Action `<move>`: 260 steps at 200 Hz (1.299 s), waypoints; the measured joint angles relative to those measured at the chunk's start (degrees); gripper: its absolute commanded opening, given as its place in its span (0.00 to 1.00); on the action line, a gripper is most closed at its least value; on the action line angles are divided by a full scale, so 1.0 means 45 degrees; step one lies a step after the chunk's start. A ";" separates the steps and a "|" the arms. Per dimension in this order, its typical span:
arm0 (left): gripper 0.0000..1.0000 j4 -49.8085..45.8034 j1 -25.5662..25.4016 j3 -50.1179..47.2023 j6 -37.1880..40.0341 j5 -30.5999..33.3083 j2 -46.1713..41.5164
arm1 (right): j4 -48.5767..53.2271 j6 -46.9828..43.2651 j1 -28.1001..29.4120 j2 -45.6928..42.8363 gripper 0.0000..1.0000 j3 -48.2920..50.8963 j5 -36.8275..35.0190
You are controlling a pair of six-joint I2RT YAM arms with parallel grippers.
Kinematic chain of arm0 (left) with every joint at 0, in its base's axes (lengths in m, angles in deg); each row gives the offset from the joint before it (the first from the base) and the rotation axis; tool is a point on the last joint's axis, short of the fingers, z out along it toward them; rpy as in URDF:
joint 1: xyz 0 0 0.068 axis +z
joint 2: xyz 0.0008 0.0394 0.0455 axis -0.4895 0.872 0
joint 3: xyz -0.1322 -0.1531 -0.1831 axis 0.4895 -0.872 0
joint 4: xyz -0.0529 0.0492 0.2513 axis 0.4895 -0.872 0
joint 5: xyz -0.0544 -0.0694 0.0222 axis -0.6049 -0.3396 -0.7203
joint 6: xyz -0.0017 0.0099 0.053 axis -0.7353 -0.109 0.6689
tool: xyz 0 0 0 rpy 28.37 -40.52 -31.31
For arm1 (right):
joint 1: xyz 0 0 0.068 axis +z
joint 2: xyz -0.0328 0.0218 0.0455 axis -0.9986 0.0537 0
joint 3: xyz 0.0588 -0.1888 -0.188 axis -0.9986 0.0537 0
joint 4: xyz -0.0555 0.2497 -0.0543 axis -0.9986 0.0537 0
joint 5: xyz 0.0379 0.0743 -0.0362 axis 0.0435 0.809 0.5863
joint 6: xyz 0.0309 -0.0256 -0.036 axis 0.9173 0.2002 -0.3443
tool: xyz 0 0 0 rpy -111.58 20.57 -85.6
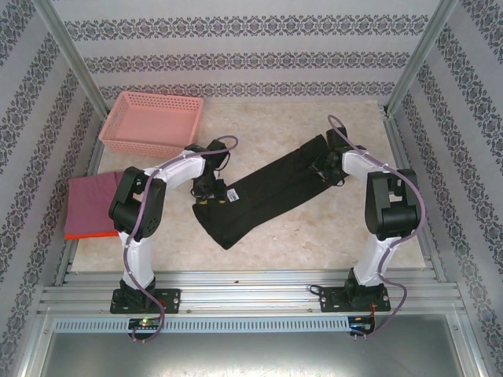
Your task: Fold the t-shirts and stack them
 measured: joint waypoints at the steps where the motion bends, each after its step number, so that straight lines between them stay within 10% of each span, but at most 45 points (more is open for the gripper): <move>1: 0.51 -0.0005 0.0000 -0.0058 0.0000 -0.0015 0.0000 | 0.0000 0.0000 0.0005 0.0019 0.43 -0.0010 0.0000; 171: 0.56 -0.0053 -0.2594 0.0364 0.1156 -0.1734 0.0534 | 0.2764 -0.1015 0.2380 0.8505 0.41 -1.2750 0.1753; 260: 0.71 0.0238 -0.3215 0.0597 0.2181 -0.1885 0.0505 | 0.2948 -0.2361 0.2560 0.8228 0.55 -1.2658 0.2482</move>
